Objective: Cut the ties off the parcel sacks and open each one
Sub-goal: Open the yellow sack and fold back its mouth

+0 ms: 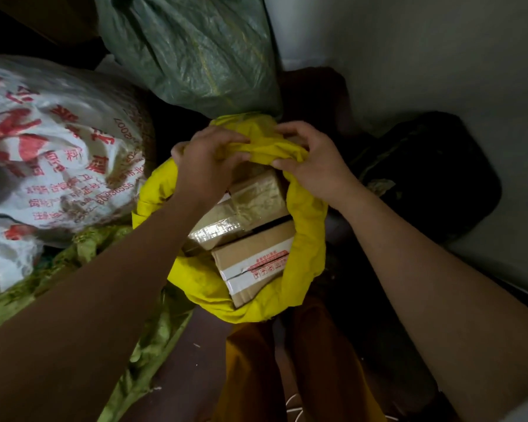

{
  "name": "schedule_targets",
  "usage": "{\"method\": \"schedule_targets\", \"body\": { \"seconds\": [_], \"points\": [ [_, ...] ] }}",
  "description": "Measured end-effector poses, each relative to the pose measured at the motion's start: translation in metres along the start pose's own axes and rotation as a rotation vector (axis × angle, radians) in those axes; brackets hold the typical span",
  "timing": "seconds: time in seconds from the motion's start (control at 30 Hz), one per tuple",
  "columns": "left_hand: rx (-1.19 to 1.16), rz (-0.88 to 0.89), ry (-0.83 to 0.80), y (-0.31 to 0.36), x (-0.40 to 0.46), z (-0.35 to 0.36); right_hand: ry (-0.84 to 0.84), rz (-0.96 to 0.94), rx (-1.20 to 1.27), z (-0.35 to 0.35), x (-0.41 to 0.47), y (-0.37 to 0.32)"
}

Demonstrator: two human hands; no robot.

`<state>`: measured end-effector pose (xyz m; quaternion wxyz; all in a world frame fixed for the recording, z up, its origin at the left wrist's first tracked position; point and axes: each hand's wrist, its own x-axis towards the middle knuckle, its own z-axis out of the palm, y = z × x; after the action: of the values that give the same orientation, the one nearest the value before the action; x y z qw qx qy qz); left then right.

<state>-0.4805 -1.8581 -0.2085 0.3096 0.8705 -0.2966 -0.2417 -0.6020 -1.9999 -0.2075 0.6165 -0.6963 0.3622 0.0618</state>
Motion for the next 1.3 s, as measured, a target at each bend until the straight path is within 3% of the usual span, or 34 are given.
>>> {"method": "schedule_targets", "body": {
  "seconds": [0.2,0.3,0.43,0.5,0.77,0.87,0.97,1.03,1.1,1.2,1.3],
  "points": [
    [0.132,-0.062,0.053,0.007,0.014,0.014,0.291,0.003,-0.002,0.004,-0.034,0.023],
    [0.186,-0.107,0.02,0.007,0.016,0.021,0.274,0.047,0.13,0.0,-0.031,0.029],
    [0.213,-0.234,0.043,0.007,0.019,0.027,0.18,0.293,0.419,0.002,-0.021,0.033],
    [0.218,-0.274,0.046,0.009,0.02,0.03,0.193,0.341,0.398,0.004,-0.022,0.037],
    [0.255,-0.322,0.088,0.013,0.031,0.03,0.303,0.046,0.084,0.02,-0.073,0.054],
    [0.284,-0.329,0.078,0.013,0.03,0.03,0.366,0.094,0.162,0.017,-0.074,0.064],
    [0.332,-0.332,0.117,0.011,0.029,0.03,0.308,0.204,0.278,0.011,-0.066,0.069],
    [0.369,-0.223,0.188,0.013,0.026,0.025,0.237,0.247,0.328,0.009,-0.06,0.068],
    [0.262,0.045,0.182,0.022,0.019,0.022,0.184,0.281,0.379,0.008,-0.055,0.068],
    [0.211,0.45,-0.161,0.036,-0.002,0.029,0.165,0.301,0.495,0.008,-0.052,0.064],
    [0.292,0.548,-0.401,0.034,-0.014,0.036,0.169,0.313,0.626,0.008,-0.052,0.058]
  ]
}}
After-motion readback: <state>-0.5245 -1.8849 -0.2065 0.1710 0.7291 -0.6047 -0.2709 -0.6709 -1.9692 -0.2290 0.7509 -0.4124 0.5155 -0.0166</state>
